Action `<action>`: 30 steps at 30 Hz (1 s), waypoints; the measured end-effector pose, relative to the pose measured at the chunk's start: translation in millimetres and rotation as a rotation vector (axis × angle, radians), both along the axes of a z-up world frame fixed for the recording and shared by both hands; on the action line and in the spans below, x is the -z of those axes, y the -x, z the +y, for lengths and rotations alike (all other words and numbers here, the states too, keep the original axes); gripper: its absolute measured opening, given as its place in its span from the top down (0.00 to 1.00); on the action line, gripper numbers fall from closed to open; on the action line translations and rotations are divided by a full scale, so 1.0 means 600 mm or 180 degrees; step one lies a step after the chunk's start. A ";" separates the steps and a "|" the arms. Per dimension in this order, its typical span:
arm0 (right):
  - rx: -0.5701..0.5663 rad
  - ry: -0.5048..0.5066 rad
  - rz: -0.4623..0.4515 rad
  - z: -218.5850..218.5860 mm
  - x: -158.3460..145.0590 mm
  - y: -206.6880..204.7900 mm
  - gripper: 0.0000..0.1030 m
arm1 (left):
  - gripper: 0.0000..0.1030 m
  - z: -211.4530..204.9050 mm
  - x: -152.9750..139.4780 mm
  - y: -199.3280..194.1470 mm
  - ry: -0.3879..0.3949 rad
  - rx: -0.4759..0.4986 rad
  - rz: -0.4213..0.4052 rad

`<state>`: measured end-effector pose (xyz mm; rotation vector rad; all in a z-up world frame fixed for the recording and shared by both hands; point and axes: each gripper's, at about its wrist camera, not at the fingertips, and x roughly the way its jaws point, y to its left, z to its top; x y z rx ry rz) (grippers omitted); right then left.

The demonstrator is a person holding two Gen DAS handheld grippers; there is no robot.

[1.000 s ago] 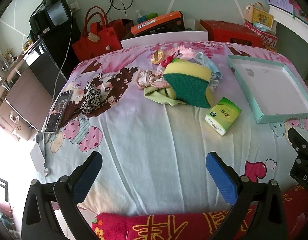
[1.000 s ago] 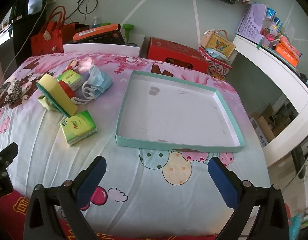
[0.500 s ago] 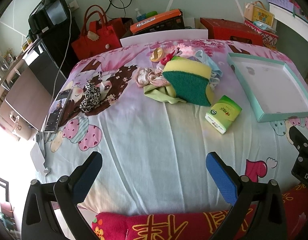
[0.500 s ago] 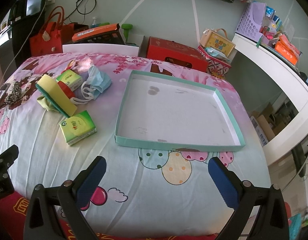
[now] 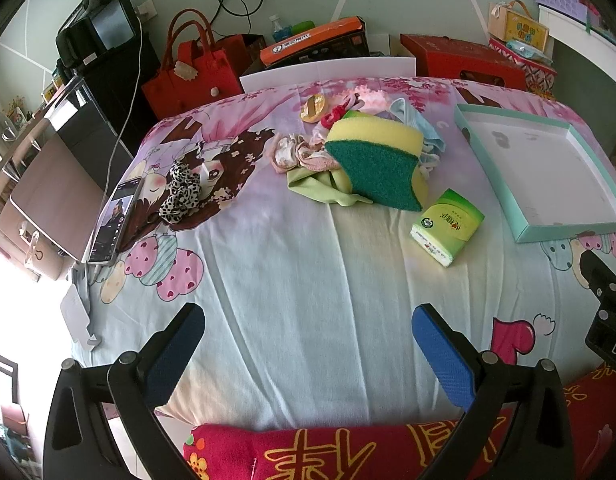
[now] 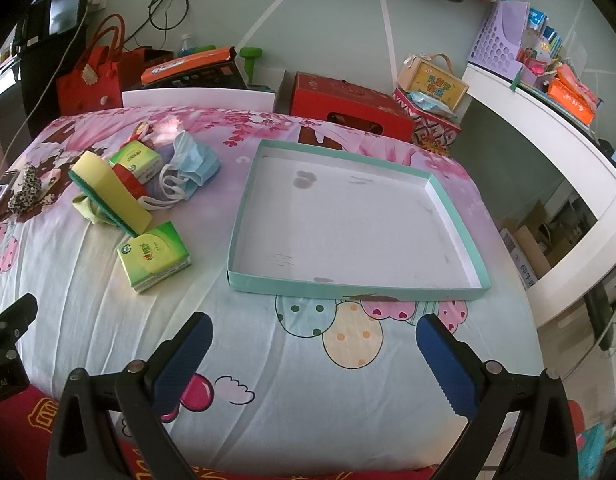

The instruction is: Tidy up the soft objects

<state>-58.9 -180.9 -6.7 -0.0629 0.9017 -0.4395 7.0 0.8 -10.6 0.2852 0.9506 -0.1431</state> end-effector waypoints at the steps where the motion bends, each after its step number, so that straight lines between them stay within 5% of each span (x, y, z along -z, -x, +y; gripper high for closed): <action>1: 0.0001 -0.0001 0.0000 0.000 0.000 0.000 0.00 | 0.00 0.000 0.000 0.000 0.0000 0.0000 0.0001; 30: -0.0005 0.0034 0.0001 0.003 0.000 0.000 0.00 | 0.00 -0.001 -0.001 -0.001 -0.0003 0.0000 0.0002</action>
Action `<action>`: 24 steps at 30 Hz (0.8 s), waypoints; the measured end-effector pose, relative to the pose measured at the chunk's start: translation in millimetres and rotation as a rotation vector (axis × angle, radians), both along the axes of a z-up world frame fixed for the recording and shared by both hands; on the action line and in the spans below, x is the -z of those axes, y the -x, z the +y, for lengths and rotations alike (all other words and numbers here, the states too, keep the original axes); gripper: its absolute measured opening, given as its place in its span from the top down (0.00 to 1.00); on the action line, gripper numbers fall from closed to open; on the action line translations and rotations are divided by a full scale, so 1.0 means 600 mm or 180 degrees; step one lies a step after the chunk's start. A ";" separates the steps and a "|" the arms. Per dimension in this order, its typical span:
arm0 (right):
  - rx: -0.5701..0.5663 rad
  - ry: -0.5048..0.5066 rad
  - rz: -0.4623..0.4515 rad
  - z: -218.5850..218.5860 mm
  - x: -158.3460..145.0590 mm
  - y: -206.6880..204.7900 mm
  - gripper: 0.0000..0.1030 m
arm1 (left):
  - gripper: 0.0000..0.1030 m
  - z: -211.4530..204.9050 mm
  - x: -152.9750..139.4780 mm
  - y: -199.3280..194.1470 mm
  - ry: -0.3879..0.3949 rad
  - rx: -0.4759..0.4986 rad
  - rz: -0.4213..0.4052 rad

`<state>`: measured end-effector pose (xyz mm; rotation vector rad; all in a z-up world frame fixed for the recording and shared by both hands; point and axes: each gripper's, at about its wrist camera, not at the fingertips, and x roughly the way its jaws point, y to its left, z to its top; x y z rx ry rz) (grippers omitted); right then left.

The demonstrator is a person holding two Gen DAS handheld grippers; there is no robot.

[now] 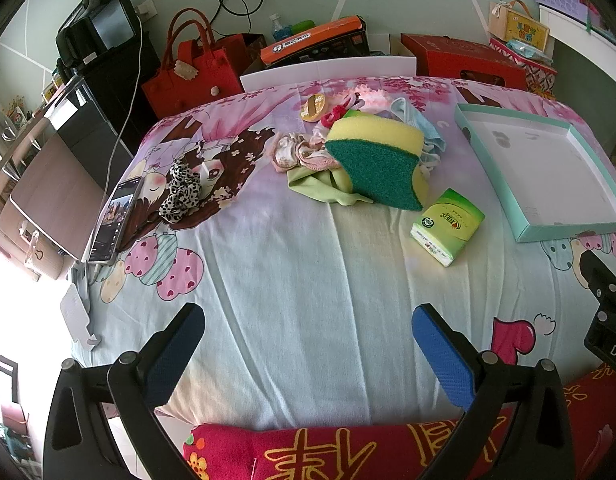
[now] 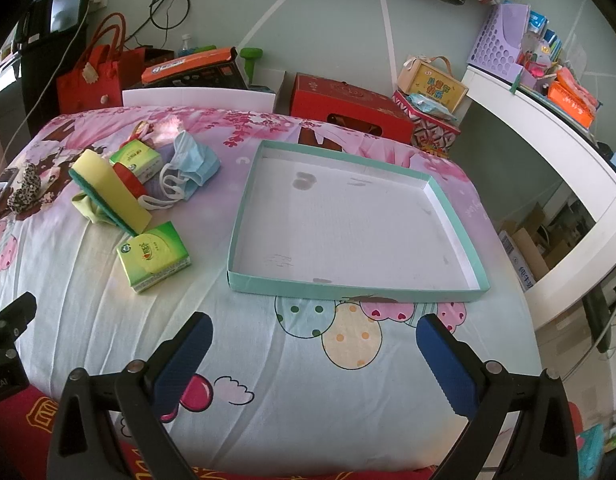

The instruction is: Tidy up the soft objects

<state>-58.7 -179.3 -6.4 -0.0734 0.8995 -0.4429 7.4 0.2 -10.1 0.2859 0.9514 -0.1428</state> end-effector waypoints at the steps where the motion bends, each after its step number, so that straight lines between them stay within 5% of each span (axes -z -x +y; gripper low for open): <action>1: 0.0000 0.0003 0.0001 0.000 0.000 0.000 0.00 | 0.00 0.000 0.000 0.000 0.0000 0.0000 0.0001; 9: -0.0007 0.0016 0.0019 0.000 0.002 -0.001 0.00 | 0.00 0.003 0.000 -0.001 0.0042 -0.0016 0.0016; 12: -0.0113 -0.0104 -0.0021 0.002 -0.002 0.001 0.00 | 0.00 0.024 -0.004 -0.010 0.0344 -0.0022 0.0089; 15: -0.0362 -0.0265 -0.0173 0.015 -0.015 -0.005 0.00 | 0.00 0.043 -0.008 -0.038 0.0415 -0.0090 0.0115; 24: -0.0835 -0.0682 0.0029 0.061 0.010 -0.101 0.00 | 0.00 0.142 -0.006 -0.146 0.0714 -0.0477 0.0144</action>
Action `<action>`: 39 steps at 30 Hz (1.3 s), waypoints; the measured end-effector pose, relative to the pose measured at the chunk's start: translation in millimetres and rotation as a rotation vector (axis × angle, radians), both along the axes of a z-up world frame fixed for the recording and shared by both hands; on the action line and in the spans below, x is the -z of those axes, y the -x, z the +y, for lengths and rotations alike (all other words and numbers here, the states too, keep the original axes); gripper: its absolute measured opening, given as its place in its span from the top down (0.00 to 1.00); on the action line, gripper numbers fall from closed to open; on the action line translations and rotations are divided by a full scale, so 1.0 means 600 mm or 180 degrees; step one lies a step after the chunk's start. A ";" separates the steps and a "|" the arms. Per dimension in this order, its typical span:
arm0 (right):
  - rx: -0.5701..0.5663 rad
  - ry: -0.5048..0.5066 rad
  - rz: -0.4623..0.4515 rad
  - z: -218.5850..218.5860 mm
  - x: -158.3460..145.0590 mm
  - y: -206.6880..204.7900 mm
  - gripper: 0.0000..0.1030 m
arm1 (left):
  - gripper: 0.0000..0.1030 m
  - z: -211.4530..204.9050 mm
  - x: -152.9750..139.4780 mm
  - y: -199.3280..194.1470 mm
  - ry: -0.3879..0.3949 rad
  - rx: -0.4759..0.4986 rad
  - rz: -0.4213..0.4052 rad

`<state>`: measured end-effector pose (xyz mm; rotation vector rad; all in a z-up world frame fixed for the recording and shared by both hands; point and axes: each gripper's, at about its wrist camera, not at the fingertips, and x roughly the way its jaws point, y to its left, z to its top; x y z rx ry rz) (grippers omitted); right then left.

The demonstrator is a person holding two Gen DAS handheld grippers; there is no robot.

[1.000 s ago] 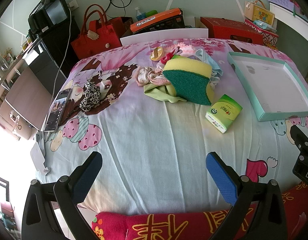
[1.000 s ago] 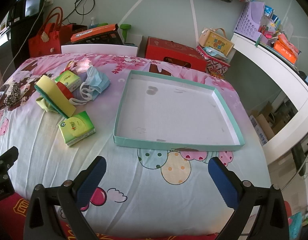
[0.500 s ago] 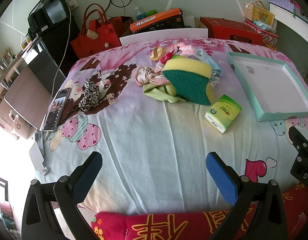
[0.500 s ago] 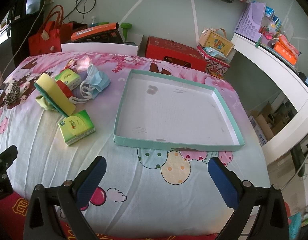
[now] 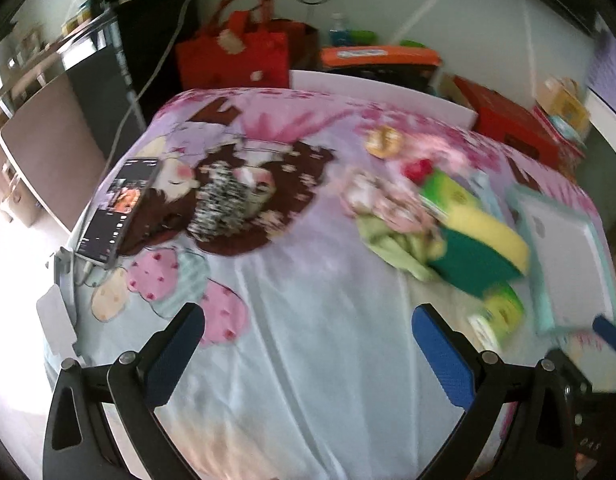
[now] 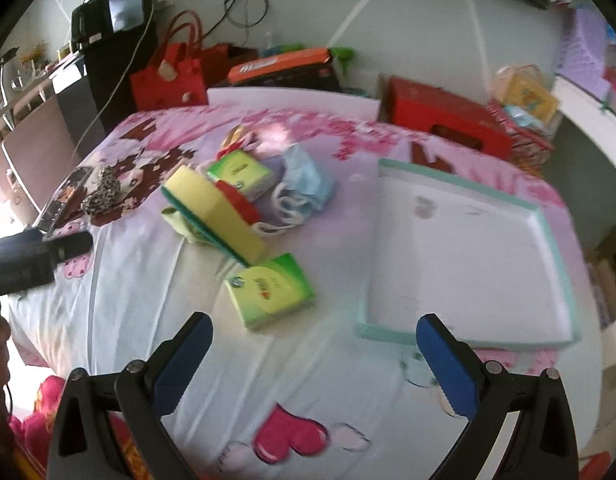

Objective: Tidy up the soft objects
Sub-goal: 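Grasp the leopard scrunchie with the left gripper while the right grasps the green tissue pack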

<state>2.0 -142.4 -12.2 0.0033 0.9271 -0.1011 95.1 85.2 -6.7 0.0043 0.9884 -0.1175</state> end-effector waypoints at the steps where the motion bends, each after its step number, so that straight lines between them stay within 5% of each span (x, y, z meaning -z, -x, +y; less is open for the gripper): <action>1: -0.0035 -0.0042 0.0051 0.005 0.009 -0.015 0.00 | 0.00 0.010 0.006 -0.012 0.0032 -0.0041 0.0026; 17: -0.0250 -0.0306 0.0440 0.021 0.089 -0.095 0.01 | 0.00 0.093 0.084 -0.150 0.0385 -0.0272 0.0273; 23: -0.0297 -0.0347 0.0482 0.024 0.101 -0.112 0.14 | 0.01 0.112 0.101 -0.181 0.0330 -0.0363 0.0250; 29: -0.0328 -0.0377 0.0499 0.025 0.107 -0.116 0.25 | 0.26 0.117 0.121 -0.197 0.0335 -0.0368 0.0303; 39: -0.0316 -0.0452 0.0495 0.018 0.108 -0.116 0.26 | 0.70 0.120 0.124 -0.200 0.0297 -0.0398 0.0288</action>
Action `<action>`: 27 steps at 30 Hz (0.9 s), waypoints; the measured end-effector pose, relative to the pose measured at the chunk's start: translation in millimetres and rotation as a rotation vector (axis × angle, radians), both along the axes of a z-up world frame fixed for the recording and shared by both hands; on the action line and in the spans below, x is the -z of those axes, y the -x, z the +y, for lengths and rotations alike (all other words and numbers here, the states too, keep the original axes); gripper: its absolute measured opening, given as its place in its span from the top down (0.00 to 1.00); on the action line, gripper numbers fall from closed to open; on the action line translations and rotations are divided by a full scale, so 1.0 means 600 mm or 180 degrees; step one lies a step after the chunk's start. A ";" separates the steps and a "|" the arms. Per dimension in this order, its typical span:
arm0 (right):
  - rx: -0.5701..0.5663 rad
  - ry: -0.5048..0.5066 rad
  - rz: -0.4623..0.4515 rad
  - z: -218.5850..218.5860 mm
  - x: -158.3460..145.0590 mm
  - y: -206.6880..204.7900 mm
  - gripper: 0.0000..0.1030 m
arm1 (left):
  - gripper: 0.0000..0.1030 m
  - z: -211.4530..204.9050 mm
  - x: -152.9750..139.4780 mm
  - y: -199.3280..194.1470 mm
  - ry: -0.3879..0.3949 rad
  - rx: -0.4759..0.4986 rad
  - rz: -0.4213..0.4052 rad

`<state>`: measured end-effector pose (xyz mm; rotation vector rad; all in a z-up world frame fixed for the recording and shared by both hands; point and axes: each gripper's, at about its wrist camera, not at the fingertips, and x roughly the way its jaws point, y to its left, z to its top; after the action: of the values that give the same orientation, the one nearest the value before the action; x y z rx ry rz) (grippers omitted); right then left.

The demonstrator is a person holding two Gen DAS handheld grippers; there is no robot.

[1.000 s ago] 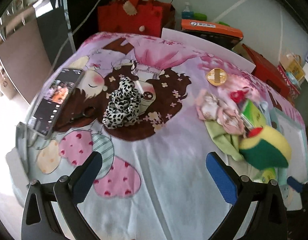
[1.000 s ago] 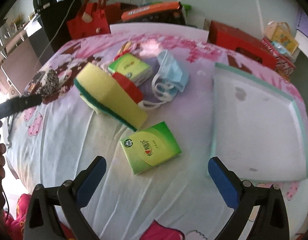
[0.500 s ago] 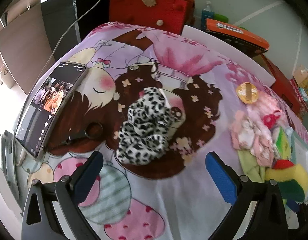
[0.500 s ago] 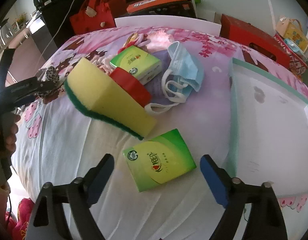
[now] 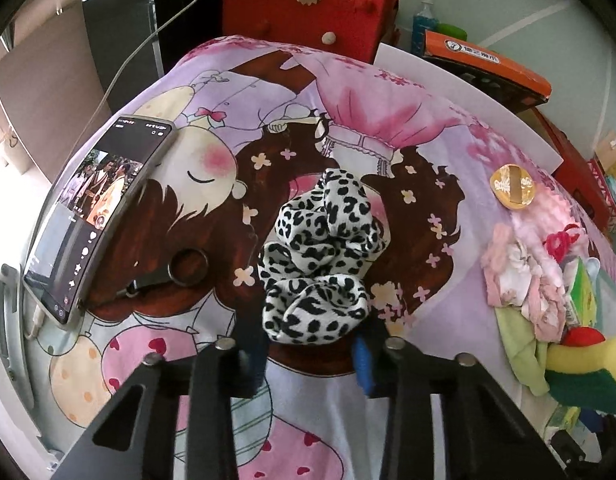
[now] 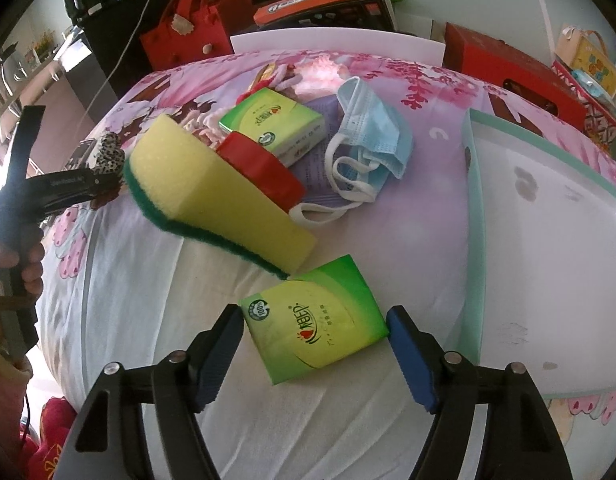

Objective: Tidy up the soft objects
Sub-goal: 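Lift the scrunchie with the left gripper while the right gripper lifts the tissue pack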

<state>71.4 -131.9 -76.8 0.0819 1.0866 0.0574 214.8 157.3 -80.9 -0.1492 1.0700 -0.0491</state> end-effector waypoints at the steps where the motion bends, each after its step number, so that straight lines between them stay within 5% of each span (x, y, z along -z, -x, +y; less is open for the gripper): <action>1: -0.0001 -0.0001 -0.0001 0.000 0.000 0.000 0.26 | 0.71 0.000 0.000 0.001 -0.0002 0.0006 -0.0002; 14: 0.0056 -0.0083 -0.0064 -0.012 -0.008 0.014 0.27 | 0.80 -0.020 -0.051 0.053 0.0081 0.0024 -0.0077; 27: 0.0211 -0.0105 -0.0452 -0.047 -0.094 0.037 0.27 | 0.80 -0.117 -0.221 0.106 0.0167 0.0376 -0.0571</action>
<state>49.5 -160.0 -20.5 0.1413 0.9404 0.0213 151.2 87.1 51.9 -0.1264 0.8979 -0.1940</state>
